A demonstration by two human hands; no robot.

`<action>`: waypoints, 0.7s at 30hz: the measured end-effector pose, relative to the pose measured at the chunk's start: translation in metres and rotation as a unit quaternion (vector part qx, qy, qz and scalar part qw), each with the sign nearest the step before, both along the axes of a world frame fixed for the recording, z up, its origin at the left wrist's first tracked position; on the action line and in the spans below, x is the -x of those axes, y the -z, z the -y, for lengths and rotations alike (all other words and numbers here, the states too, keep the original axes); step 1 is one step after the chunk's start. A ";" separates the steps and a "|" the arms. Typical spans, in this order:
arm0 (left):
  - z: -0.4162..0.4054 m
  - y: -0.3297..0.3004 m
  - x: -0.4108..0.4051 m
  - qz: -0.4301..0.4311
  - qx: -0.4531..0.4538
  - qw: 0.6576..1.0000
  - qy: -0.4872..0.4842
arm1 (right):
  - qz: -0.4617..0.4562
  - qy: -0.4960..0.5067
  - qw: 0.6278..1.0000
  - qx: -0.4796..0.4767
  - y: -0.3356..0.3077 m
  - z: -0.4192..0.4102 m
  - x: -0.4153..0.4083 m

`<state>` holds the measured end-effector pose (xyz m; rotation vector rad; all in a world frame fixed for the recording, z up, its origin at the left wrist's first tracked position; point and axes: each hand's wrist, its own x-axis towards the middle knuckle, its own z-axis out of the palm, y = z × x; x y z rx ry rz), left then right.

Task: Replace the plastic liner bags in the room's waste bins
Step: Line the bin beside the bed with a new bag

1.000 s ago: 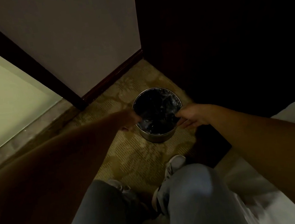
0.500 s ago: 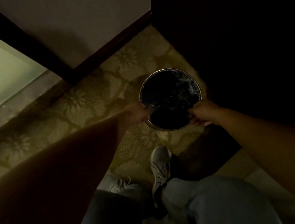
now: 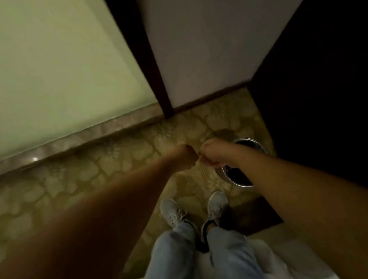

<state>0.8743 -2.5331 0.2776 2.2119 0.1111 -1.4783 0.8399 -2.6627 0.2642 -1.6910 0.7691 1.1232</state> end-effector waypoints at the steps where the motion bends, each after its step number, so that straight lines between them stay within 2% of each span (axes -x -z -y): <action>1: -0.016 -0.028 -0.004 -0.002 0.007 1.000 -0.020 | 0.009 -0.014 1.000 0.002 -0.032 -0.013 -0.011; 6: -0.091 -0.174 -0.008 0.064 0.036 0.984 -0.165 | 0.074 -0.074 0.994 -0.013 -0.191 -0.080 -0.045; 10: -0.154 -0.269 -0.006 0.121 0.074 0.957 -0.252 | 0.111 -0.124 0.986 -0.024 -0.292 -0.132 -0.059; 13: -0.202 -0.327 -0.002 0.182 0.084 0.930 -0.307 | 0.169 -0.180 0.968 -0.039 -0.353 -0.166 -0.068; 16: -0.250 -0.379 0.007 0.221 0.091 0.907 -0.347 | 0.186 -0.208 0.958 -0.067 -0.406 -0.200 -0.074; 21: -0.335 -0.437 0.021 0.283 0.089 0.871 -0.390 | 0.244 -0.280 0.920 -0.127 -0.471 -0.272 -0.078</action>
